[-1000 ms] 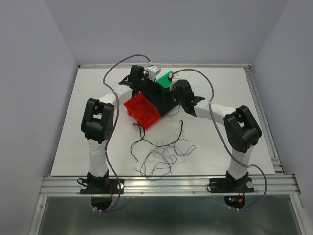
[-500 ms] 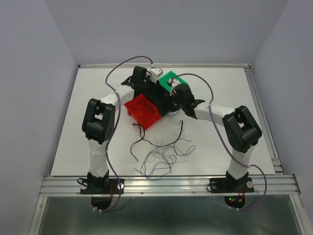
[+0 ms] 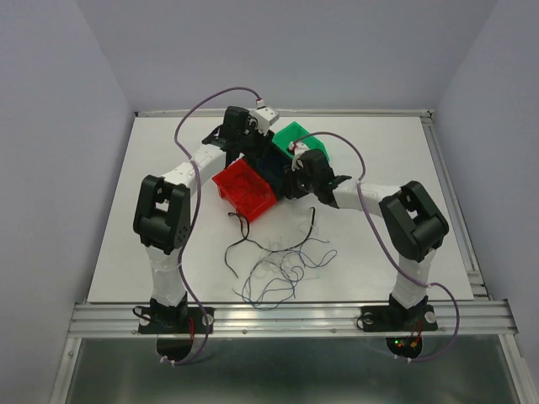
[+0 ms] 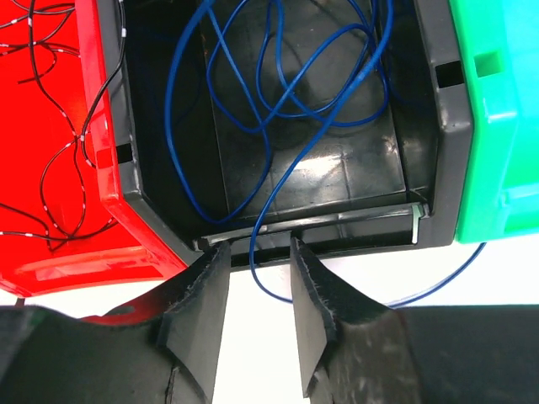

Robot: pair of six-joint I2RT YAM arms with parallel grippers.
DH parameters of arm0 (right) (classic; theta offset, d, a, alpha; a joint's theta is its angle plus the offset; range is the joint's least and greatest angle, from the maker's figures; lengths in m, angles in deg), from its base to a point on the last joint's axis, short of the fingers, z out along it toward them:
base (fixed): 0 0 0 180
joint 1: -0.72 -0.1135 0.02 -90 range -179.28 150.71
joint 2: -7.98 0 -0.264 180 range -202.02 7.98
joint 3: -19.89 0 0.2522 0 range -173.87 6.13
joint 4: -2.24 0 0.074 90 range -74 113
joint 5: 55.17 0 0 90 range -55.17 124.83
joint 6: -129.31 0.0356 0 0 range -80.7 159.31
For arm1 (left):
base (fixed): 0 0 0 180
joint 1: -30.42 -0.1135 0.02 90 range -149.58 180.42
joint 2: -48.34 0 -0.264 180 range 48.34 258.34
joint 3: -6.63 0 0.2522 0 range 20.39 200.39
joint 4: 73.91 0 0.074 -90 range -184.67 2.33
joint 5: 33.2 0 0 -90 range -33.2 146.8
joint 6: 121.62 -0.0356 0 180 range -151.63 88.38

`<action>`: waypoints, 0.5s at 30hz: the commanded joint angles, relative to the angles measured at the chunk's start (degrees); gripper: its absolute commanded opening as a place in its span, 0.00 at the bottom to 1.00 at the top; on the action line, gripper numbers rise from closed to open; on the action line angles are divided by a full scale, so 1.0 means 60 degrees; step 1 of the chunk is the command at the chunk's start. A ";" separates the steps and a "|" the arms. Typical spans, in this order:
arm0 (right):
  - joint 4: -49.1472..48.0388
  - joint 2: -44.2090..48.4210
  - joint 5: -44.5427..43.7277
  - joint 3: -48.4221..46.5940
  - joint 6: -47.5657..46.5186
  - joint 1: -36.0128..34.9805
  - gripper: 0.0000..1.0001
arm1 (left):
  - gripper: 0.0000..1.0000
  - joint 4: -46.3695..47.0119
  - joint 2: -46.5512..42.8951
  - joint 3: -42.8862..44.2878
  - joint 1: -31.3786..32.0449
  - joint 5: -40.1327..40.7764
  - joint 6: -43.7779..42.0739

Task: Untangle the cables

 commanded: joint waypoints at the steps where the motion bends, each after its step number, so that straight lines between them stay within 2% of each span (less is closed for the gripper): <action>1: -0.0235 -0.0211 0.0196 0.0236 -0.0099 -0.0112 0.39 | 0.53 -0.0020 -0.0836 0.0087 -0.0033 -0.0142 -0.0148; 4: -0.0264 -0.0152 0.0182 0.0412 -0.0069 -0.0127 0.36 | 0.53 -0.0050 -0.1027 0.0000 -0.0091 -0.0215 -0.0149; 5: -0.0337 -0.0123 0.0153 0.0543 -0.0069 -0.0141 0.30 | 0.53 -0.0035 -0.1114 -0.0030 -0.0091 -0.0201 -0.0163; 7: -0.0468 -0.0021 0.0065 0.0676 -0.0040 -0.0127 0.23 | 0.53 -0.0035 -0.1159 -0.0059 -0.0091 -0.0230 -0.0149; 8: -0.0498 -0.0006 0.0065 0.0720 -0.0040 -0.0141 0.14 | 0.53 -0.0035 -0.1188 -0.0074 -0.0106 -0.0230 -0.0163; 11: -0.0557 0.0140 0.0035 0.0764 -0.0040 -0.0141 0.04 | 0.53 -0.0050 -0.1320 -0.0088 -0.0106 -0.0274 -0.0163; 15: -0.0572 0.0565 -0.0008 0.0720 -0.0025 -0.0127 0.01 | 0.53 -0.0064 -0.1496 -0.0191 -0.0106 -0.0244 -0.0178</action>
